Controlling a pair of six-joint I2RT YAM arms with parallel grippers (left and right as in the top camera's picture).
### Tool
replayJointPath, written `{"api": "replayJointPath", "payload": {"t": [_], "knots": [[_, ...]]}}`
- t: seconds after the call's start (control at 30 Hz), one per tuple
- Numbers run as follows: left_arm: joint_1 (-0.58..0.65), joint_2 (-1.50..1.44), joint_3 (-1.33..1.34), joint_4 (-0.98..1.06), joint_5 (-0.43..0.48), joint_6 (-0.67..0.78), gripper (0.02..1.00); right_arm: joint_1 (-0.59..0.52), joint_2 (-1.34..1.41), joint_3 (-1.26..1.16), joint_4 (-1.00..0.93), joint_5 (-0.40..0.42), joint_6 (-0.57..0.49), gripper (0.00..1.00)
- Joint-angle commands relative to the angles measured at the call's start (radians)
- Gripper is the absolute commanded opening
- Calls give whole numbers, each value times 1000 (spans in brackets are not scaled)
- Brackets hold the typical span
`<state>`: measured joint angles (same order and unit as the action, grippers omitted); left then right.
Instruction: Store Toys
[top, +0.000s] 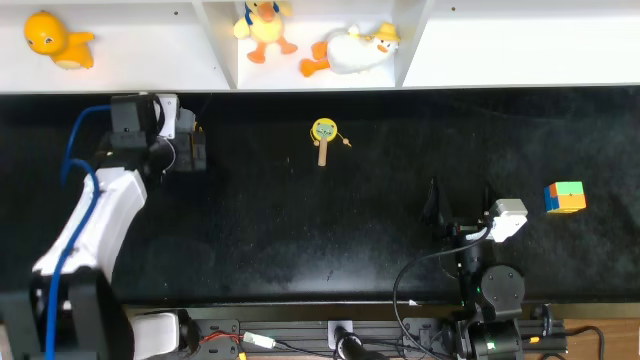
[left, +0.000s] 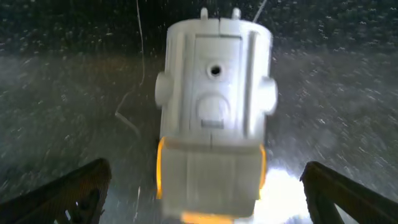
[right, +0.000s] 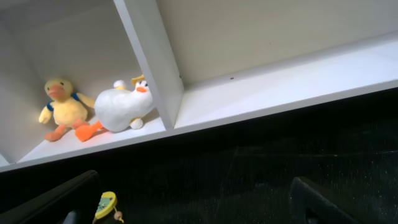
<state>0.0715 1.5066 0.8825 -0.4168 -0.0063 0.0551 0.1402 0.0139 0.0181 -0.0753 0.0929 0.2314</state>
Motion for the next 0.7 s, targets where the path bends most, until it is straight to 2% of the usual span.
{"api": "replayJointPath", "payload": {"t": [0.03,0.23,0.37,0.57,0.7], "knots": [[-5,76,-5,80,-18,-6,998,5,-10,-13,4,-6,-7,993],[-5,126,-5,138,-18,-2,996,5,-10,-13,4,-6,-7,993],[-5,145,-5,153,-18,-3,945,5,-10,-13,4,-6,-7,996],[-5,145,-5,158,-18,-3,652,5,-10,-13,4,-6,-7,996],[-5,145,-5,158,-17,-3,588,5,-10,-13,4,-6,-7,996]]}}
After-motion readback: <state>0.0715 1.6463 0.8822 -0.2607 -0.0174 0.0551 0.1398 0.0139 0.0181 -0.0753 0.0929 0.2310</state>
